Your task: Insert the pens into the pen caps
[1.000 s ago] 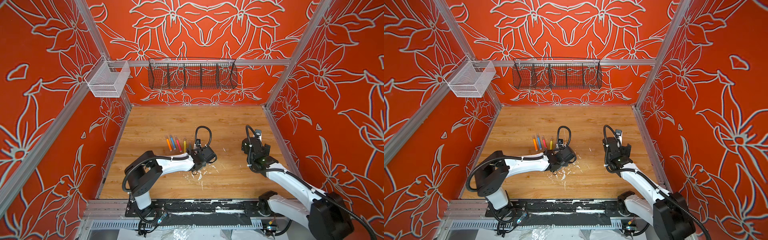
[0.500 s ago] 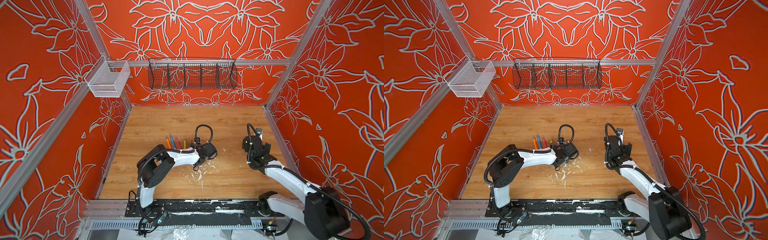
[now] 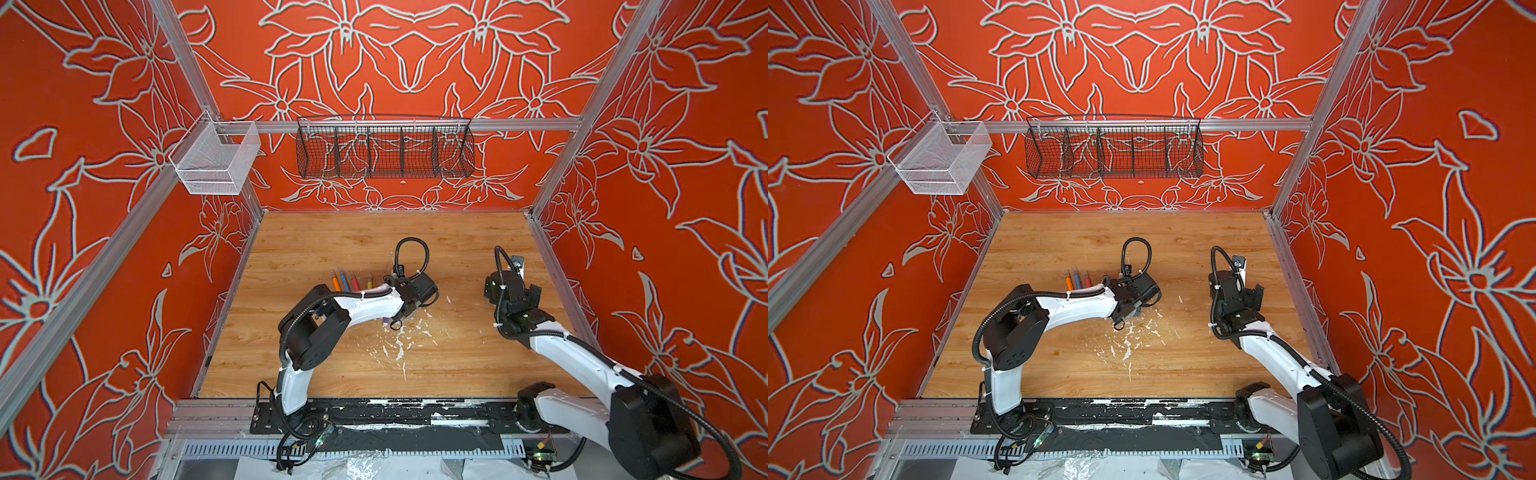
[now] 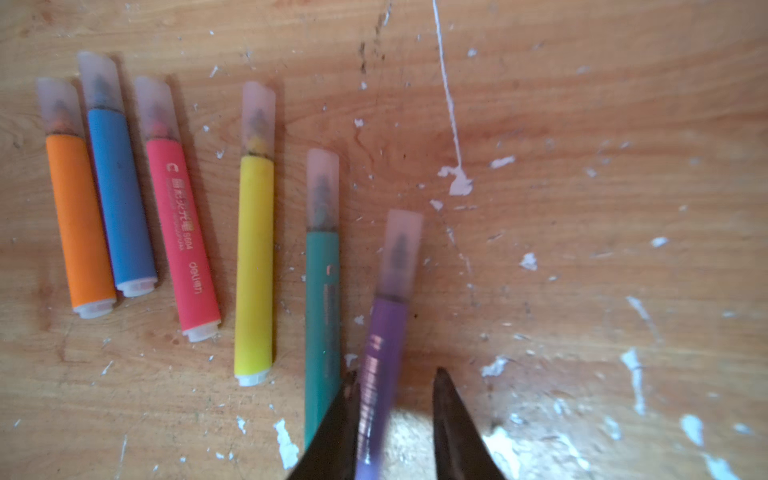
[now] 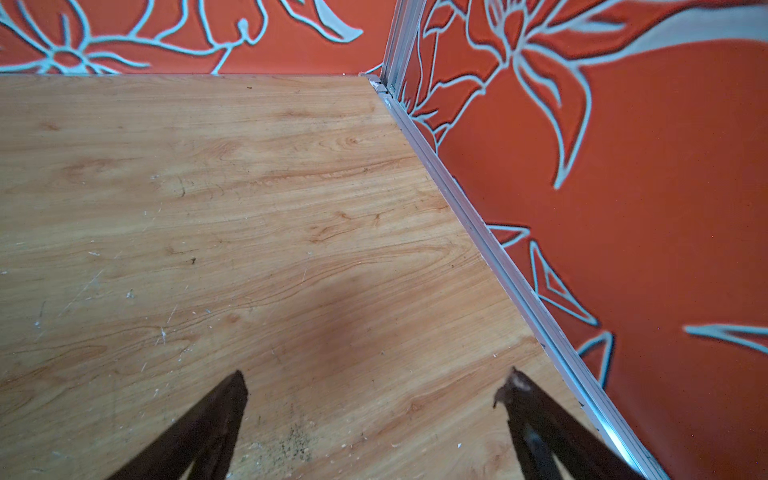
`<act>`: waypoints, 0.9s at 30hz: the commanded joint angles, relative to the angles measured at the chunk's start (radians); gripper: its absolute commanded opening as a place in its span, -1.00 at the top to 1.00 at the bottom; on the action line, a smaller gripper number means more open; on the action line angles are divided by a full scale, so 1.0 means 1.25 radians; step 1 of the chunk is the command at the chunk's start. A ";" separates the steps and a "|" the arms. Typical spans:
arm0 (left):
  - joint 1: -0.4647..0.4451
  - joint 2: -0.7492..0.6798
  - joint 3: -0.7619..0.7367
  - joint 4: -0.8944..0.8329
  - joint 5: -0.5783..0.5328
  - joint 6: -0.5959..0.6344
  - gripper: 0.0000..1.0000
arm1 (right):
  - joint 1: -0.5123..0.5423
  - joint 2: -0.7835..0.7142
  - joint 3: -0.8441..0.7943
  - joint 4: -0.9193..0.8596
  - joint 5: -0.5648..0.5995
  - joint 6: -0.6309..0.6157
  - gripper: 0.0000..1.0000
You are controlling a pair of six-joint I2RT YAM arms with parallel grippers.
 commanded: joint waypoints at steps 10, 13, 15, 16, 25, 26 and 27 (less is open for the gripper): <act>0.020 -0.273 -0.014 -0.052 -0.167 0.149 0.28 | -0.040 0.049 -0.187 0.439 0.031 -0.161 -0.95; 0.086 -0.390 -0.142 0.057 -0.274 0.243 0.19 | -0.050 0.073 -0.191 0.479 -0.006 -0.189 -0.96; 0.181 -0.483 -0.270 0.175 -0.276 0.312 0.18 | -0.060 0.081 -0.202 0.524 -0.046 -0.193 -0.96; 0.224 -0.519 -0.330 0.236 -0.279 0.339 0.18 | -0.065 0.087 -0.205 0.538 -0.066 -0.195 -0.96; 0.475 -0.695 -0.822 0.885 -0.271 0.533 -0.19 | -0.129 0.198 -0.176 0.594 -0.246 -0.213 -0.95; 0.506 -0.666 -0.830 0.909 -0.235 0.522 -0.24 | -0.139 0.210 -0.182 0.620 -0.265 -0.210 -0.95; 0.543 -0.626 -0.830 0.930 -0.193 0.498 -0.28 | -0.149 0.226 -0.182 0.644 -0.287 -0.208 -0.95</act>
